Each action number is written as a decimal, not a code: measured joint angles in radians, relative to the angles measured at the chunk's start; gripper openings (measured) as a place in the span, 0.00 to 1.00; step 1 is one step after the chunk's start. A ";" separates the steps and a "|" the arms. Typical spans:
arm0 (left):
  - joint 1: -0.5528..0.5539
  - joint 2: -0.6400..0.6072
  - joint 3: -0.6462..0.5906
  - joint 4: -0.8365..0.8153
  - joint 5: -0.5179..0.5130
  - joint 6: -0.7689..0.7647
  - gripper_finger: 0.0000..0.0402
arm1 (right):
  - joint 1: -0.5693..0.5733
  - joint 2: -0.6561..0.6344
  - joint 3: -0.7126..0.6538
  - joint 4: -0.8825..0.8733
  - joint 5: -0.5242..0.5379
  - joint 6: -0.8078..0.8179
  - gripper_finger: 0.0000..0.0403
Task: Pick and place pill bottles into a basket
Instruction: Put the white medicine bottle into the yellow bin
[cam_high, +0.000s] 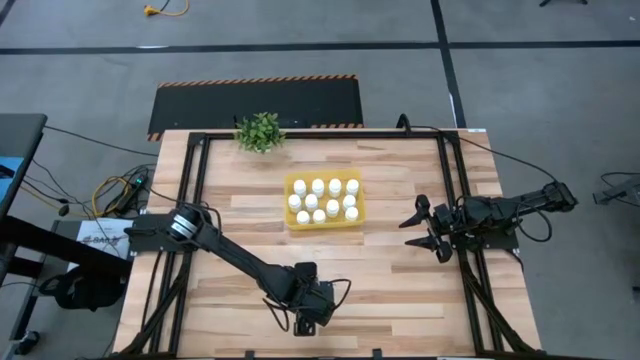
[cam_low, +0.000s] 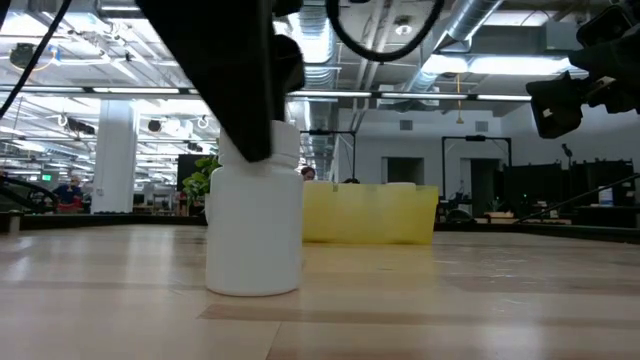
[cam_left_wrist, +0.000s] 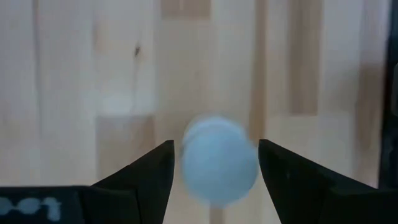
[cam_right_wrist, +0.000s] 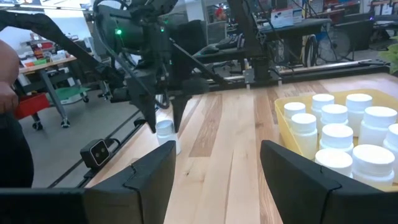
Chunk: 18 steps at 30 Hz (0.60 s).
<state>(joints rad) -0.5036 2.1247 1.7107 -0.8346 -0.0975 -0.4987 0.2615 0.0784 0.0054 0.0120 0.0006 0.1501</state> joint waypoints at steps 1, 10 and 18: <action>0.001 0.003 0.001 0.011 0.004 0.000 0.55 | 0.000 -0.001 0.000 0.000 0.000 0.000 0.56; 0.002 0.006 0.001 -0.003 -0.005 0.003 0.55 | 0.000 0.000 0.000 0.000 0.000 0.000 0.56; 0.002 0.006 0.001 -0.012 -0.005 0.003 0.54 | 0.000 0.000 0.000 0.000 0.000 0.000 0.56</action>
<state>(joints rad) -0.5014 2.1311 1.7119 -0.8467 -0.1024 -0.4953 0.2615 0.0784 0.0054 0.0120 0.0006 0.1501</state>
